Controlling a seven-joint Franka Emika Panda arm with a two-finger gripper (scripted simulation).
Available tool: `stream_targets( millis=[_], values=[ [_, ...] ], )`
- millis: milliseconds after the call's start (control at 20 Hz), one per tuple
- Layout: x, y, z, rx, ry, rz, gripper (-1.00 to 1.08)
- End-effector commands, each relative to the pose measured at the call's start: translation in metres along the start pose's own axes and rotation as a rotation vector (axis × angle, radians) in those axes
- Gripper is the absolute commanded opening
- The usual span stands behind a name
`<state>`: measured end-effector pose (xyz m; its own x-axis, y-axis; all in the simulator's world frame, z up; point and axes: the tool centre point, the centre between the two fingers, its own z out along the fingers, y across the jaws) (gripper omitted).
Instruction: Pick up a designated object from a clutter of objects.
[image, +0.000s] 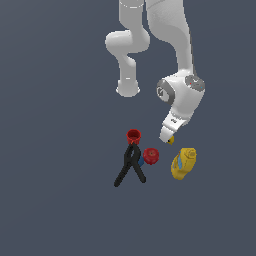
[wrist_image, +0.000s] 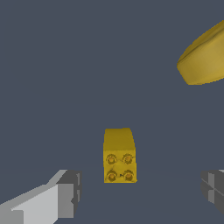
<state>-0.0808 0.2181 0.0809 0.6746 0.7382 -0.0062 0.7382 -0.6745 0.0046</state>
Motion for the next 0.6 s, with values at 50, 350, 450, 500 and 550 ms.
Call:
stream_targets(
  millis=[50, 350, 450, 500, 550],
  values=[
    [0.001, -0.009, 0.007, 0.003, 0.005, -0.030, 1.00],
    [0.001, -0.011, 0.009, 0.004, 0.005, -0.033, 1.00],
    [0.000, -0.011, 0.013, 0.004, 0.005, -0.033, 1.00],
    [0.000, -0.011, 0.015, 0.004, 0.005, -0.033, 1.00],
    [0.000, -0.011, 0.019, 0.004, 0.005, -0.034, 1.00]
  ],
)
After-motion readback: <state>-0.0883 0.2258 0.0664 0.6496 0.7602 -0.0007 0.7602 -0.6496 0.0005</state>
